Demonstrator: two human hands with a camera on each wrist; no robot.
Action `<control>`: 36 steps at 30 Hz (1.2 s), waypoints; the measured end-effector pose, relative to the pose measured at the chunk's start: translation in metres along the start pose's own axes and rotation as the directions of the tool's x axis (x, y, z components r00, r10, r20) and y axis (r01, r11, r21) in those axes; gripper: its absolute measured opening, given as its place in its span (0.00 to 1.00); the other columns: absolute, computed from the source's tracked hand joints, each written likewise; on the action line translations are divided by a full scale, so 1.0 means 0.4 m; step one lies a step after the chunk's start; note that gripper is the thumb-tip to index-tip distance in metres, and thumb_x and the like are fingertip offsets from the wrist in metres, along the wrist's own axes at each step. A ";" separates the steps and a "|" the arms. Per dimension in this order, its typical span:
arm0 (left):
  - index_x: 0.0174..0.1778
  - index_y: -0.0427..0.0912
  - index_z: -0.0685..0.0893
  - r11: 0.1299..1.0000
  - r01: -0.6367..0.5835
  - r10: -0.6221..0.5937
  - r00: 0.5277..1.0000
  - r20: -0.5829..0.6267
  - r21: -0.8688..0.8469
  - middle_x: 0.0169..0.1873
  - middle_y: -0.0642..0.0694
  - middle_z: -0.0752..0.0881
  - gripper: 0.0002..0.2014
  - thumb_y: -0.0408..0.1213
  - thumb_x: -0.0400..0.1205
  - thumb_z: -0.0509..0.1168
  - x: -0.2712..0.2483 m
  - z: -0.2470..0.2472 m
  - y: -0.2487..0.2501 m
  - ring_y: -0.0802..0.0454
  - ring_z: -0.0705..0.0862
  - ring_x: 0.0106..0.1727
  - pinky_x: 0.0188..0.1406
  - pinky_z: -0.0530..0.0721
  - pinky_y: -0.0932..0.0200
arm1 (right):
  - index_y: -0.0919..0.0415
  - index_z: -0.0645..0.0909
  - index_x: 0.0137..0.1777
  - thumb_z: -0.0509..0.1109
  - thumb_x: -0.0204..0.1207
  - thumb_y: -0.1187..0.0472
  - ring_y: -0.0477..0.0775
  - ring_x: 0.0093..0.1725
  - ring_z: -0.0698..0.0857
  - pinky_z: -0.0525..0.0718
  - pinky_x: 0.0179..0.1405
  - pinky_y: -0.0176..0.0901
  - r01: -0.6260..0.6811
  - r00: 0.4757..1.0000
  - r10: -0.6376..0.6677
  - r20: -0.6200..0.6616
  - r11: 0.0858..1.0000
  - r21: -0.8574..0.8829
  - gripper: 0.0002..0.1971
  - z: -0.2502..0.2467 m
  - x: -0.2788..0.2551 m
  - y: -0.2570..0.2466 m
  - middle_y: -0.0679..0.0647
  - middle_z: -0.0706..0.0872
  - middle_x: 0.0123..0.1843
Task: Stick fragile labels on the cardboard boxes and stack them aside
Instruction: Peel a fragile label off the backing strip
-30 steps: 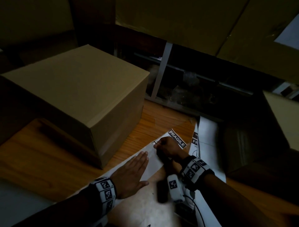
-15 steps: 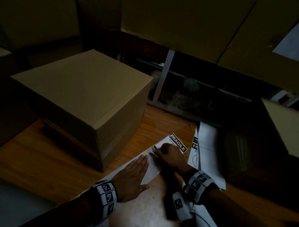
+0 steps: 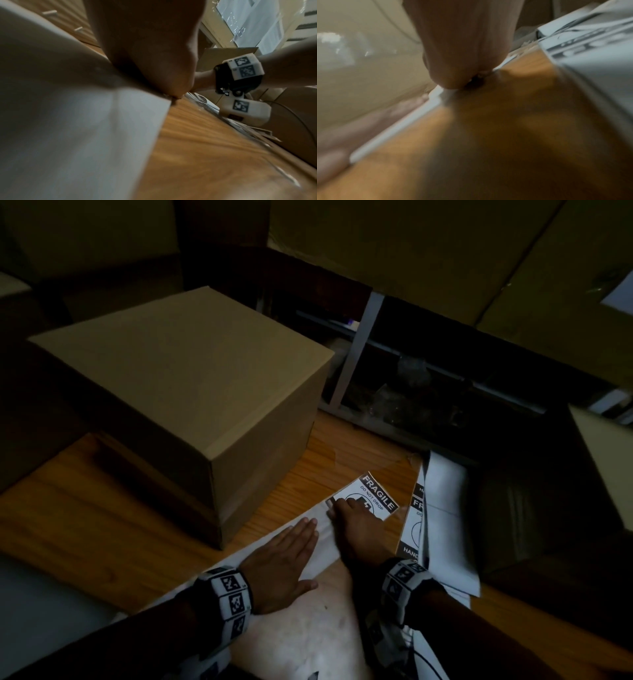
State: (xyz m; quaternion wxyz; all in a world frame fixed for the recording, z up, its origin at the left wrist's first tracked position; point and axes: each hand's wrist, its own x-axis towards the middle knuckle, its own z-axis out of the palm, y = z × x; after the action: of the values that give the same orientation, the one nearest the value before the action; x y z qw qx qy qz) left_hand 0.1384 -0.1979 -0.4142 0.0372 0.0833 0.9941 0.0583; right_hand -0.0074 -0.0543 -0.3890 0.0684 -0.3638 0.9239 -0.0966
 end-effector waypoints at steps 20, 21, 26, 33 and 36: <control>0.74 0.36 0.78 1.000 0.023 -0.021 0.986 0.164 -0.009 0.74 0.39 0.78 0.43 0.65 0.84 0.35 0.006 -0.022 -0.003 0.46 0.78 0.74 0.71 0.71 0.52 | 0.65 0.84 0.45 0.65 0.81 0.42 0.52 0.38 0.85 0.84 0.41 0.49 -0.251 0.961 0.115 0.250 0.738 0.627 0.23 -0.107 0.036 0.063 0.55 0.87 0.40; 0.74 0.35 0.77 0.999 0.032 -0.030 0.987 0.158 -0.011 0.75 0.38 0.77 0.43 0.66 0.84 0.35 0.004 -0.020 -0.003 0.46 0.77 0.75 0.71 0.70 0.52 | 0.61 0.84 0.45 0.67 0.82 0.46 0.51 0.40 0.86 0.85 0.45 0.50 -0.214 0.970 0.116 0.215 0.827 0.520 0.17 -0.101 0.029 0.073 0.53 0.88 0.41; 0.85 0.37 0.40 0.999 0.011 -0.003 0.986 0.169 -0.048 0.82 0.43 0.33 0.53 0.73 0.71 0.25 0.014 -0.024 0.007 0.45 0.34 0.83 0.75 0.27 0.49 | 0.51 0.81 0.40 0.73 0.78 0.48 0.44 0.38 0.81 0.77 0.37 0.36 -0.121 0.979 0.068 0.194 0.953 0.279 0.10 -0.072 -0.020 0.055 0.46 0.84 0.37; 0.76 0.32 0.74 0.997 0.057 -0.043 0.965 0.257 -0.048 0.77 0.35 0.72 0.46 0.67 0.83 0.32 0.013 -0.016 -0.004 0.42 0.73 0.77 0.73 0.69 0.47 | 0.60 0.88 0.48 0.69 0.80 0.57 0.55 0.48 0.85 0.84 0.50 0.49 -0.048 0.998 0.040 0.048 0.982 0.180 0.09 -0.044 -0.040 0.039 0.58 0.88 0.50; 0.80 0.31 0.67 0.996 0.051 -0.036 0.981 0.189 -0.074 0.81 0.35 0.65 0.47 0.68 0.82 0.33 0.010 -0.033 0.002 0.42 0.66 0.82 0.77 0.63 0.46 | 0.61 0.88 0.49 0.67 0.81 0.57 0.55 0.47 0.85 0.83 0.48 0.47 -0.014 0.999 0.009 0.033 0.987 0.162 0.10 -0.046 -0.045 0.038 0.57 0.87 0.50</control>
State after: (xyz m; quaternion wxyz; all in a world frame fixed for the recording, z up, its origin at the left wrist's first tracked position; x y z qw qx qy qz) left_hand 0.1336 -0.1978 -0.4012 0.1354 0.0652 0.9847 0.0886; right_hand -0.0082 -0.0286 -0.3735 0.1132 -0.3533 0.9138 -0.1651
